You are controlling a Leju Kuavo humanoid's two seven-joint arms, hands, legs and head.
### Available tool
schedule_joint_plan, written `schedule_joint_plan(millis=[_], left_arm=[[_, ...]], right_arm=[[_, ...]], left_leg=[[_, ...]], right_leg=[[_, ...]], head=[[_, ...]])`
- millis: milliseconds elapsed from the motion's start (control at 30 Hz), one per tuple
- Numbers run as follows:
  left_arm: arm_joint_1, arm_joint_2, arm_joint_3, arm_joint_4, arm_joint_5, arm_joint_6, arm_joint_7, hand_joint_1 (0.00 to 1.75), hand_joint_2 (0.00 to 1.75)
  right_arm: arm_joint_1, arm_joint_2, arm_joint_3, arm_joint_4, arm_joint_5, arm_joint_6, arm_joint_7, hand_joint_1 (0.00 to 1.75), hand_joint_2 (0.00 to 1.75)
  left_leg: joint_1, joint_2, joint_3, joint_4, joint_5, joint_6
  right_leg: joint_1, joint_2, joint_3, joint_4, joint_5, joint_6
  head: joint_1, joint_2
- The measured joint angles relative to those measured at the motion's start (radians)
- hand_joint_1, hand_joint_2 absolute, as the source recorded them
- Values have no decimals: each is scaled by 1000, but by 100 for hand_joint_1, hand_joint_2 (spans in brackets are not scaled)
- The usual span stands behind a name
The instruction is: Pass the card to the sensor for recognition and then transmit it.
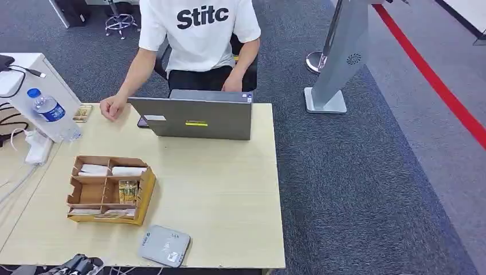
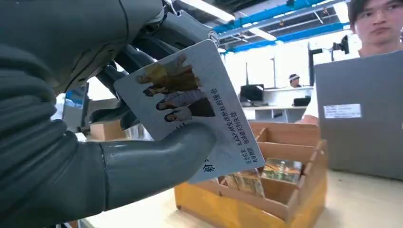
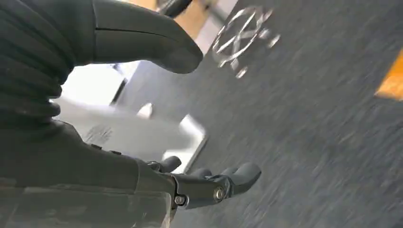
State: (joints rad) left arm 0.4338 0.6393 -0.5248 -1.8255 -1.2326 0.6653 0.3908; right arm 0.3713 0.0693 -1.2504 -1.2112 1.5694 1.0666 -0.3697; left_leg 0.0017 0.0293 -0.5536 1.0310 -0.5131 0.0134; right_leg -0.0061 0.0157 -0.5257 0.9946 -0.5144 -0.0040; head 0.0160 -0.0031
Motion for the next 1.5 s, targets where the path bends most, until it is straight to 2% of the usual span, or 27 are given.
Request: schedule_joint_plan(millis=[133,200,233,267,333,433,700,833,967,1133,1267,1500], left_arm=[[-9,-78,103,72,9,-3,-118,175,175],[-18,-120,155,108,4,-10,-175,175,175],[-31,-139,175,129,3,-14,-197,175,175],[-48,-162,198,161,2,-15,-218,175,175],[-78,-202,232,217,1,-14,-242,175,175],[-102,-238,266,265,1,-14,-255,175,175],[-136,-304,341,338,46,-34,-327,175,175],[-143,-320,358,356,50,-38,-340,175,175],[-157,-340,370,382,78,-71,-387,175,175],[-204,-373,370,441,60,-58,-444,175,175],[-241,-417,339,444,43,-32,-479,175,175],[-290,-470,215,437,20,-35,-484,175,175]], right_arm=[[-37,85,-39,-12,0,3,34,0,175],[-60,137,-60,-13,0,-8,72,0,175],[-79,159,-74,-8,0,-27,100,0,175],[-102,184,-96,19,1,-81,138,0,175],[-142,216,-131,74,1,-174,175,0,175],[-172,247,-158,117,0,-195,184,0,175],[-196,271,-188,140,0,-174,183,0,175],[-198,275,-189,146,0,-174,183,0,175],[-199,276,-189,150,0,-178,183,0,175],[-203,276,-188,162,0,-183,183,0,175],[-204,276,-189,163,1,-180,183,0,175],[-208,276,-189,163,0,-180,183,0,175]], left_leg=[[0,-1,0,0,0,0],[1,-1,0,0,0,0],[1,-1,0,0,0,0],[1,-1,-1,0,1,-1],[1,-1,0,0,1,-1],[0,-1,0,0,1,-1],[0,-4,-1,0,1,-1],[0,-4,-1,0,1,-1],[-1,-5,-1,0,1,-1],[0,-6,-1,0,1,-1],[0,-7,-1,0,1,-1],[-2,-6,-1,1,1,0]], right_leg=[[0,-1,0,0,0,0],[0,-1,0,0,0,0],[0,-2,0,0,0,0],[0,-2,0,0,0,0],[0,-2,1,0,0,0],[0,-2,1,1,0,0],[-1,-3,3,0,0,0],[-1,-4,3,0,0,0],[-1,-5,1,0,0,0],[-1,-6,1,0,0,0],[-1,-7,2,0,0,0],[-2,-6,3,0,0,0]], head=[[0,0],[1,0],[0,0],[0,0],[1,0],[1,0],[1,0],[1,0],[1,0],[1,0],[1,0],[1,0]])
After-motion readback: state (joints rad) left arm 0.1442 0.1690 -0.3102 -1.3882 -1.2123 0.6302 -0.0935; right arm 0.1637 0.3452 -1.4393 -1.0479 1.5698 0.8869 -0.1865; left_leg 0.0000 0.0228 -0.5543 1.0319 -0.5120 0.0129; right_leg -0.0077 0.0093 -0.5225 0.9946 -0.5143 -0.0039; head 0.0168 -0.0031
